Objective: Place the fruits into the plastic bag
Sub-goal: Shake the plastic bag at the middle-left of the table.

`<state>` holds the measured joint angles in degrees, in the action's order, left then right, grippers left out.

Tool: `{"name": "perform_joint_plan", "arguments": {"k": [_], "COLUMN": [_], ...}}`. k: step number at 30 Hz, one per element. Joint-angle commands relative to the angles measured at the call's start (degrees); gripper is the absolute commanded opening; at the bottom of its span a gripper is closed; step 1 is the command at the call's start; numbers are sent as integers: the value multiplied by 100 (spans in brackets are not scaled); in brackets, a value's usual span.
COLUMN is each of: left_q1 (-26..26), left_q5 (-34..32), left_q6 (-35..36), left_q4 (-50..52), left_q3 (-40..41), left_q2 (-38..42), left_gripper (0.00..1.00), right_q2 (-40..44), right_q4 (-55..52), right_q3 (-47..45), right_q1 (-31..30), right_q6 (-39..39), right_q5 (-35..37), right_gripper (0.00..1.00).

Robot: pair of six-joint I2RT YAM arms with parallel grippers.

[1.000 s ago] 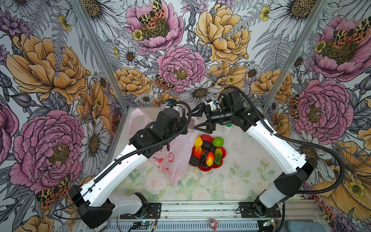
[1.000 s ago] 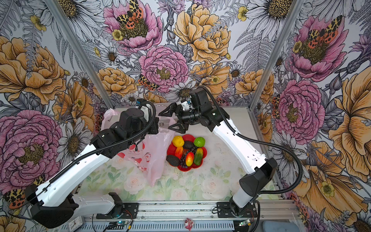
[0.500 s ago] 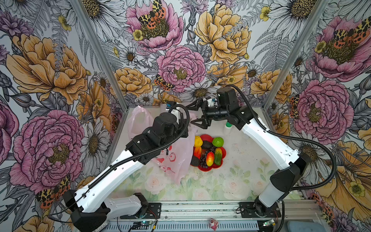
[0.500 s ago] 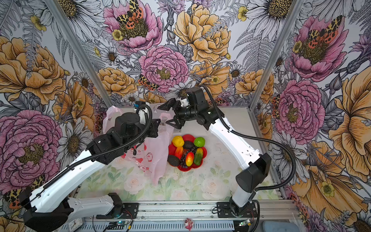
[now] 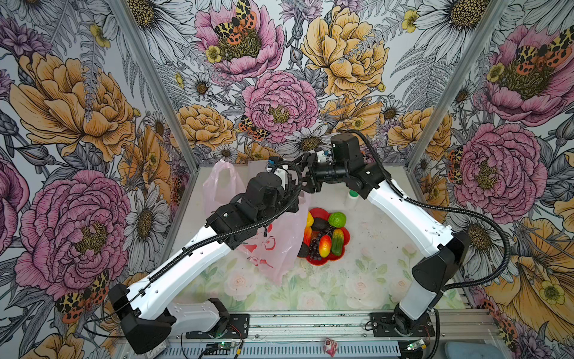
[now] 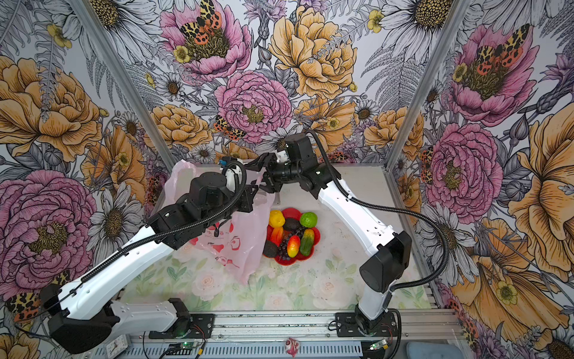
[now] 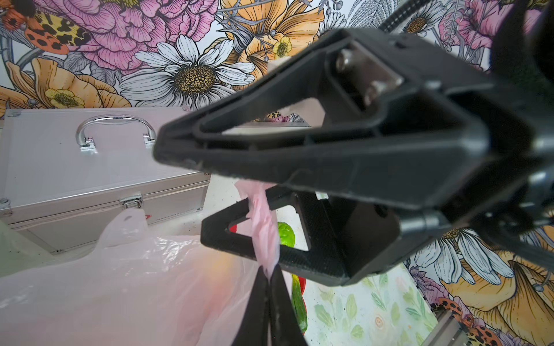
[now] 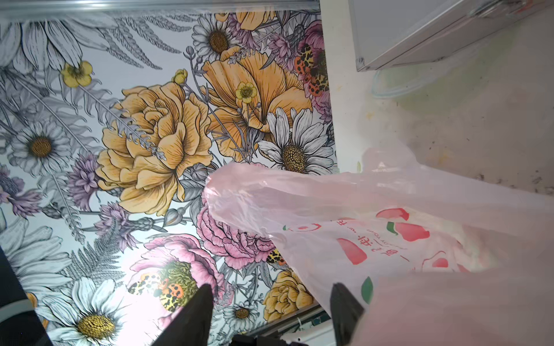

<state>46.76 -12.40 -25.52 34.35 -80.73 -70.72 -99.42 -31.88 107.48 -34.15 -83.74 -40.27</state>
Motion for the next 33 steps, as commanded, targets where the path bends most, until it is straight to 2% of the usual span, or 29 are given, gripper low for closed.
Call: {"name": "perform_joint_plan", "arguments": {"k": [1, 3, 6, 9, 10, 12, 15, 17, 23, 27, 33], "left_q1": [49, 14, -157, -775, -994, -1649, -2286, -2520, -2754, -3156, -3422], "left_q5": [-80, -153, -356, -267, -234, -260, -500, -650, -1019, -441, -586], "left_q6": [44, 56, 25, -229, -344, -632, -873, -987, -1061, -898, -374], "left_q4": [-85, -5, 424, 1168, 1466, 2453, 4058, 4988, 6766, 6777, 6763], "left_q3": [-42, -40, -68, -311, -473, -1119, -2254, -2925, -4068, -3712, -3277], "left_q2": [130, 262, 565, 902, 972, 984, 719, 523, 35, 172, -68], "left_gripper": [11, 39, 73, 95, 99, 99, 99, 99, 99, 99, 99], "right_q2": [3, 1, -8, 38, 53, 40, 17, 0, -148, -218, -223], "right_q4": [191, 189, 182, 182, 182, 182, 182, 182, 182, 180, 181], "right_q3": [124, 106, 59, -58, -65, -46, 35, 85, 328, 389, 381], "right_q1": [44, 83, 140, 222, 247, 320, 397, 418, 427, 426, 418], "right_q6": [90, 150, 265, 398, 466, 578, 761, 868, 1015, 1025, 1044], "right_q5": [20, -1, -64, -93, -121, -226, -362, -402, -602, -674, -717], "right_gripper": [36, 18, 6, 2, 1, 1, 1, 2, 2, 1, 1]}}
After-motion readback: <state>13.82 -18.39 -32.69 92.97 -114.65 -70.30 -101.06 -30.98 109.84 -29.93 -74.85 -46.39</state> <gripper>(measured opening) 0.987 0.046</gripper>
